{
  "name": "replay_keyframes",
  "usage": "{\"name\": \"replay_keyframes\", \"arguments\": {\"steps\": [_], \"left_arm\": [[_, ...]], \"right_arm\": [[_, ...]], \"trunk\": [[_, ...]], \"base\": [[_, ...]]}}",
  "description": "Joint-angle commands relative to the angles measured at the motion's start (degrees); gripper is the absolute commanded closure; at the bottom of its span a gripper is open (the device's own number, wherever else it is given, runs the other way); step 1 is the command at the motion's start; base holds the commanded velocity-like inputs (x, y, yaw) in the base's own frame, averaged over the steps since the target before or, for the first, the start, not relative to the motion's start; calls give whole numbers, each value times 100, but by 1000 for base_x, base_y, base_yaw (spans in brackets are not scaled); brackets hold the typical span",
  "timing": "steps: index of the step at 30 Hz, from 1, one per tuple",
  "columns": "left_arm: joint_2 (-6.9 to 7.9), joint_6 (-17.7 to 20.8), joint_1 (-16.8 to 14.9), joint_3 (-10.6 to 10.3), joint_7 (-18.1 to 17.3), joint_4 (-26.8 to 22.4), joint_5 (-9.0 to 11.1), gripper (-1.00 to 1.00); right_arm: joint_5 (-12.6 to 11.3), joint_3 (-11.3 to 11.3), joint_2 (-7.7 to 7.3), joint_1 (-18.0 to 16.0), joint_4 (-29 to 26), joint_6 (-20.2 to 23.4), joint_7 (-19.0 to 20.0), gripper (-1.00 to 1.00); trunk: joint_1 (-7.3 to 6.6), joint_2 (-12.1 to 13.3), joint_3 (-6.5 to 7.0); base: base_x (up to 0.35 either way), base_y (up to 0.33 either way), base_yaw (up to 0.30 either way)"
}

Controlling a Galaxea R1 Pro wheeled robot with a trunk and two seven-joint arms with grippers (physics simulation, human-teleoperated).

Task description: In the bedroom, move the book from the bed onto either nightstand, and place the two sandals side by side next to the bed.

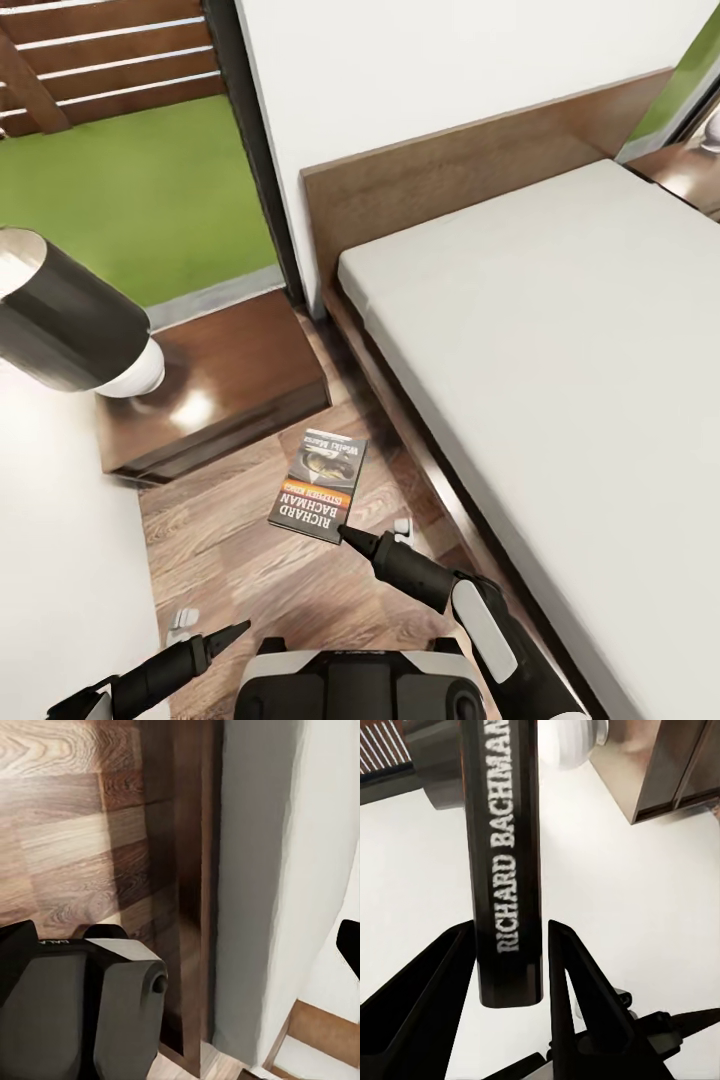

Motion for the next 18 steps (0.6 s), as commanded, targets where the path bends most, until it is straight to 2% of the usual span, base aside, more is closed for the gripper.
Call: {"name": "replay_keyframes", "arguments": {"steps": [1, 10, 18], "left_arm": [[1, 60, -2, -4, -21, 2, 26, -100], [1, 60, -2, -6, -21, 3, 29, -100], [-1, 60, -2, -6, -15, 6, 29, -100]], "right_arm": [[-57, -1, 0, -1, -3, 50, -3, 100], [-57, 0, 7, -1, -3, 47, -7, 100], [-57, 6, 12, -1, -3, 46, -8, 100]], "trunk": [[2, -6, -8], [2, -6, -38], [2, -6, -65]], "base": [[0, 0, 277], [15, 0, 276], [142, -22, 276]]}}
